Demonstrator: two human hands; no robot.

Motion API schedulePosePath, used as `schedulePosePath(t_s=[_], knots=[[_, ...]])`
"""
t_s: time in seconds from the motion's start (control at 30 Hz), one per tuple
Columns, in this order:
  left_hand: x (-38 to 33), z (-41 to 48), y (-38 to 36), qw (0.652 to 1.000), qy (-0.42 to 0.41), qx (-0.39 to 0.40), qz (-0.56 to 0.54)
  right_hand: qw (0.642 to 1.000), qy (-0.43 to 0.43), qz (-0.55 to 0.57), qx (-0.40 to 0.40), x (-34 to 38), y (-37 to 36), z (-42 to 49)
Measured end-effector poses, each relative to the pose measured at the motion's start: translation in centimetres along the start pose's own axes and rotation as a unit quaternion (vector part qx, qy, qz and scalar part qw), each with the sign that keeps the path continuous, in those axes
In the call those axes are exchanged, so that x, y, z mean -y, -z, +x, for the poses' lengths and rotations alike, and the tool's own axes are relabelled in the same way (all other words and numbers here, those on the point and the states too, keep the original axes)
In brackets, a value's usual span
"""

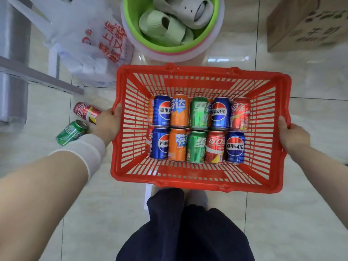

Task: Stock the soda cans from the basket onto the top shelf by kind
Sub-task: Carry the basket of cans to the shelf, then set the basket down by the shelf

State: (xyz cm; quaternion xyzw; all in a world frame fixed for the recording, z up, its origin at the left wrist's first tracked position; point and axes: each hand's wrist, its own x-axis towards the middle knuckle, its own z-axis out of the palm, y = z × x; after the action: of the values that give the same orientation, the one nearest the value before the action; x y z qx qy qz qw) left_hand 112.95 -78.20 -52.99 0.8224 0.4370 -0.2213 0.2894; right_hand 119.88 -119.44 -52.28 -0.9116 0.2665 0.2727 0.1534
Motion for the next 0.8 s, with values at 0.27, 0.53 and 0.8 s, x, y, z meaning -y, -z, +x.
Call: schedulePosePath(t_s=[0.27, 0.53, 0.8], knots=[[1.7, -3.3, -0.8, 0.990, -0.054, -0.108, -0.079, 0.982, -0.031, 0.061, -0.176, 0.4, -1.7, -2.0], [3.7, -11.2, -4.4, 0.983, -0.175, 0.032, -0.036, 0.967, 0.237, 0.088, -0.004, 9.2, -6.6, -7.7], [3.9, -3.4, -11.1, 0.985, -0.056, 0.150, -0.060, 0.929, 0.336, -0.079, 0.136, 19.7, -15.3, -3.8]])
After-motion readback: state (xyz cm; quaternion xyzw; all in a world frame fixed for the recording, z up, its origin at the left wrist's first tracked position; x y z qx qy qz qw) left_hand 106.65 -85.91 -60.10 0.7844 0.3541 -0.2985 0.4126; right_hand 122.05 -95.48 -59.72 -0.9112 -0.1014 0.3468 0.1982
